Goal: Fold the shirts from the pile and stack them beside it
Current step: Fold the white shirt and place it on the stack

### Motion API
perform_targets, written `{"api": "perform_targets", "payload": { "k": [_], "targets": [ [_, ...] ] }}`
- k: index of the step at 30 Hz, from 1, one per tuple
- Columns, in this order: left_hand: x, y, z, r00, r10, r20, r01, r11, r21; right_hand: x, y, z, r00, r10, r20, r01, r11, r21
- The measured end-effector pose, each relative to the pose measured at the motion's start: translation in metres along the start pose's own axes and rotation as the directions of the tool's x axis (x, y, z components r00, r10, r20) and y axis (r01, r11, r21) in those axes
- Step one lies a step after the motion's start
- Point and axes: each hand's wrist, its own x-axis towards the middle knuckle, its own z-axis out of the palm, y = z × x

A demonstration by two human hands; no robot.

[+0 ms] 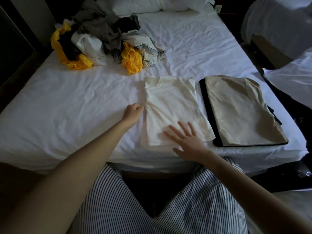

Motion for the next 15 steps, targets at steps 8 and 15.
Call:
{"api": "perform_targets", "payload": {
  "k": [8, 15],
  "targets": [
    [0.005, 0.027, 0.003, 0.977, -0.199, 0.082, 0.215, 0.898, -0.383, 0.061, -0.081, 0.004, 0.996, -0.014, -0.092, 0.026, 0.992, 0.126],
    [0.028, 0.032, 0.003, 0.957, -0.254, 0.138, 0.289, 0.843, -0.453, 0.053, -0.074, 0.007, 0.997, -0.054, -0.047, 0.063, 0.972, 0.226]
  ]
}}
